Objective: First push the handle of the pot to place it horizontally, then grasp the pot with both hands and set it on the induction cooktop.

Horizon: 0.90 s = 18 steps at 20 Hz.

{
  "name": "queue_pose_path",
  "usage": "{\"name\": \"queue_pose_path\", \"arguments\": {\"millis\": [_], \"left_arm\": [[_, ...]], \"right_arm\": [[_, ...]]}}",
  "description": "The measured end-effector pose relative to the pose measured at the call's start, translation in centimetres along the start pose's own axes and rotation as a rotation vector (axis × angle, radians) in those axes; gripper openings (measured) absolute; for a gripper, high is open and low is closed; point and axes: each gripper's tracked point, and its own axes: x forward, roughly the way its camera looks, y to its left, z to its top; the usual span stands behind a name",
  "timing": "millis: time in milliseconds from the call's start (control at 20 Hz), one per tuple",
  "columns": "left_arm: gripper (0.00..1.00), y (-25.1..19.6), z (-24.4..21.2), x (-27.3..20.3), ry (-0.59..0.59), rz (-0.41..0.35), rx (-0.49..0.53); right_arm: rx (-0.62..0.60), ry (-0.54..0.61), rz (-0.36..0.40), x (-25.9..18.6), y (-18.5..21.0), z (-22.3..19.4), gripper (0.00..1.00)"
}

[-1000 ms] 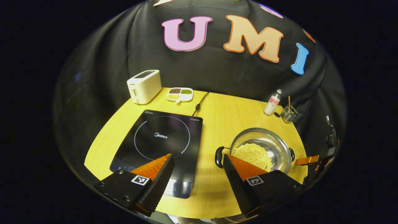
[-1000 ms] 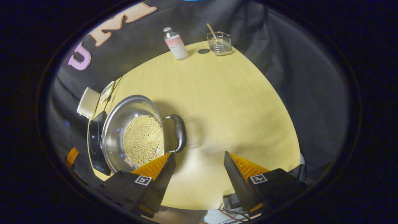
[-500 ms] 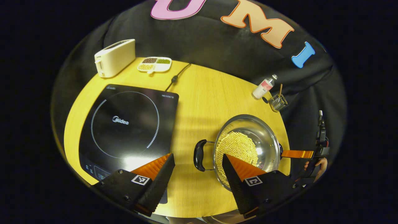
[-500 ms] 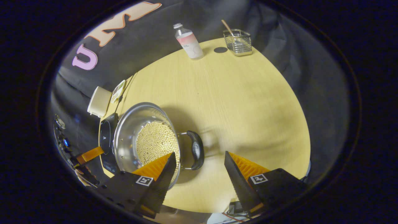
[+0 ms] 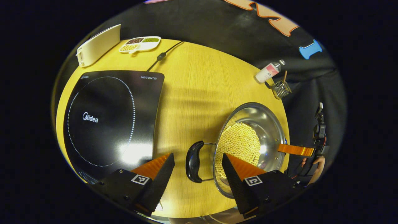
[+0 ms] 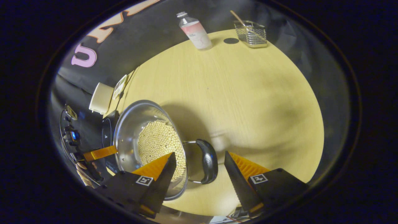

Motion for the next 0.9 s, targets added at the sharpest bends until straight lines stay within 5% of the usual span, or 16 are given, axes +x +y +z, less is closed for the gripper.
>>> {"name": "queue_pose_path", "arguments": {"millis": [100,450,500,600,650,700,750,800,900], "left_arm": [[0.95,-0.6,0.0,0.7,0.022,-0.034,-0.017],[0.86,-0.7,-0.8,2.4,0.076,-0.078,-0.122],[0.77,-0.5,-0.8,2.5,0.078,-0.073,-0.133],[0.67,-0.9,-1.1,2.6,0.096,-0.089,-0.152],[0.71,-0.9,-1.2,2.8,0.104,-0.082,-0.150],[0.59,-0.6,-1.4,2.7,0.108,-0.072,-0.142],[0.59,-0.5,-1.2,2.7,0.108,-0.069,-0.143],[0.58,-0.6,-1.3,2.6,0.105,-0.069,-0.143],[0.56,-0.6,-1.6,2.5,0.115,-0.061,-0.142]], "right_arm": [[-0.003,0.007,-0.002,0.4,0.2,0.0,0.83],[-0.036,0.044,-0.012,1.8,1.0,-0.8,0.83],[-0.044,0.037,-0.039,1.8,0.5,-0.6,0.93],[-0.040,0.037,-0.064,2.2,-0.6,-0.5,0.64],[-0.017,0.039,-0.054,2.0,-0.5,-0.7,0.56],[0.003,0.043,-0.045,2.0,-0.3,-0.8,0.64],[0.007,0.037,-0.048,1.7,-0.5,-0.5,0.72],[0.003,0.034,-0.055,2.0,-0.6,-0.9,0.53],[-0.027,0.024,-0.069,1.9,-0.7,-1.2,0.53]]}}
